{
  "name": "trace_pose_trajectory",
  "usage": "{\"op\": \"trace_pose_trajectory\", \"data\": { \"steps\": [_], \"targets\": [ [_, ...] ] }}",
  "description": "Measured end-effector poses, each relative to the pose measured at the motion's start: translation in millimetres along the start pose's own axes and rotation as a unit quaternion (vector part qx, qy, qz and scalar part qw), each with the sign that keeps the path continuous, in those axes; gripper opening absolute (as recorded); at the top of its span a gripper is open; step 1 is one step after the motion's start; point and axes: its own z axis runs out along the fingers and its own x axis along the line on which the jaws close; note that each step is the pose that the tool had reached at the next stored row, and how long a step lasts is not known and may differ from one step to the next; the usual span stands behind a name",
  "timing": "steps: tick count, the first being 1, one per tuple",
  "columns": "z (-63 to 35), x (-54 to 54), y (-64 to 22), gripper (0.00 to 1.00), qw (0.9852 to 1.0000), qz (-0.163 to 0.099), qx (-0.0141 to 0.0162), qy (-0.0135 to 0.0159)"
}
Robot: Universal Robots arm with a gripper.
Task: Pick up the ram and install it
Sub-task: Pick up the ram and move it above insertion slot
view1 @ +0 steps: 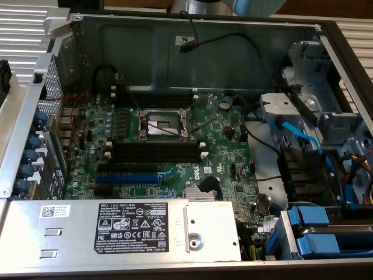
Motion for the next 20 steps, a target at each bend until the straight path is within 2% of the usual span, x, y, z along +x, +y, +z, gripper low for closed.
{"op": "trace_pose_trajectory", "data": {
  "steps": [4,10,14,20],
  "targets": [
    [1.6,1.2,-0.4,0.10,0.9998,-0.020,0.0041,0.0009],
    [4.6,2.4,-0.4,0.10,0.9991,-0.038,0.0157,0.0001],
    [9.3,4.2,-0.5,0.10,0.9986,-0.050,0.0171,0.0006],
    [16.1,8.7,-1.1,0.10,0.9983,-0.054,0.0230,-0.0010]
  ]
}}
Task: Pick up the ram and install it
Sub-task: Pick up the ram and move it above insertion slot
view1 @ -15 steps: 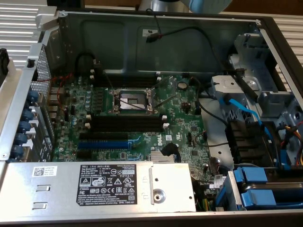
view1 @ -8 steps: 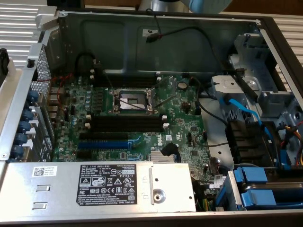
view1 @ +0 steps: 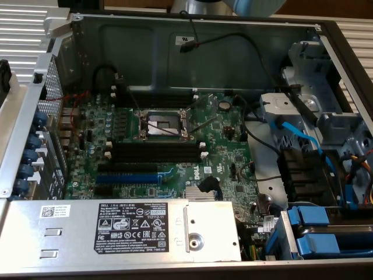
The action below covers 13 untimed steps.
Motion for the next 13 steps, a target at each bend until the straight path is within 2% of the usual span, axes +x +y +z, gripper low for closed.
{"op": "trace_pose_trajectory", "data": {
  "steps": [7,10,13],
  "targets": [
    [6.2,11.8,-1.5,0.10,0.9999,-0.010,0.0026,-0.0001],
    [7.8,11.8,-1.6,0.10,0.9998,-0.019,0.0107,-0.0006],
    [10.4,11.8,-1.6,0.10,0.9996,-0.023,0.0166,-0.0011]
  ]
}}
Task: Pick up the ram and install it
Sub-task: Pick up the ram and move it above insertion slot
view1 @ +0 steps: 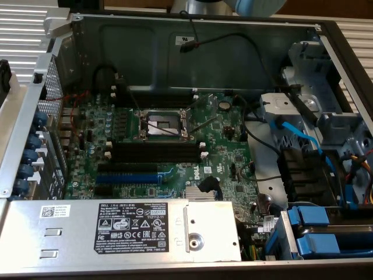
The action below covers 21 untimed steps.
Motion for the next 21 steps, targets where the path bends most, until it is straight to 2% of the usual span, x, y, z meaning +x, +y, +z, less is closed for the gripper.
{"op": "trace_pose_trajectory", "data": {
  "steps": [2,3,13,21],
  "targets": [
    [2.1,0.0,0.0,0.10,1.0000,-0.002,0.0035,-0.0002],
    [3.5,-0.1,-0.1,0.10,1.0000,-0.003,0.0044,-0.0002],
    [21.3,-1.9,-2.5,0.10,0.9999,-0.009,0.0046,-0.0016],
    [35.9,-7.8,-2.0,0.10,0.9999,-0.009,0.0045,-0.0050]
  ]
}}
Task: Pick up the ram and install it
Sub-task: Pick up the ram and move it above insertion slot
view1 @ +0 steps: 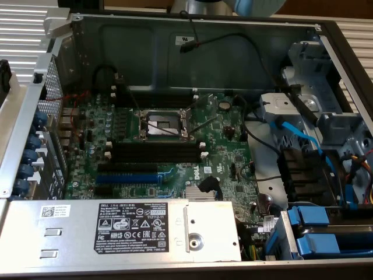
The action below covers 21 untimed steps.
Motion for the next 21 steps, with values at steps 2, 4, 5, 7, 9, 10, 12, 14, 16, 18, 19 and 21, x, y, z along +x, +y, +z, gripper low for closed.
{"op": "trace_pose_trajectory", "data": {
  "steps": [2,4,5,7,9,10,12,14,16,18,19,21],
  "targets": [
    [3.6,0.0,0.5,0.10,1.0000,-0.001,-0.0002,-0.0015],
    [7.2,0.0,1.1,0.10,1.0000,-0.001,-0.0002,-0.0023],
    [9.0,0.0,2.1,0.10,1.0000,-0.001,-0.0002,-0.0024],
    [12.6,0.0,3.5,0.10,1.0000,-0.002,-0.0003,-0.0036],
    [16.3,0.0,4.7,0.10,1.0000,-0.002,-0.0003,-0.0044],
    [17.8,0.0,4.8,0.10,1.0000,-0.003,-0.0004,-0.0048],
    [21.0,-0.1,5.1,0.10,1.0000,-0.003,-0.0010,-0.0056],
    [24.7,0.0,6.1,0.10,1.0000,-0.004,-0.0012,-0.0062],
    [28.0,0.0,8.0,0.10,1.0000,-0.005,-0.0014,-0.0071],
    [31.6,0.1,11.0,0.10,1.0000,-0.005,-0.0014,-0.0079],
    [33.4,0.1,12.6,0.10,0.9999,-0.006,-0.0014,-0.0085],
    [36.6,1.4,13.1,0.10,0.9999,-0.007,-0.0019,-0.0095]
  ]
}}
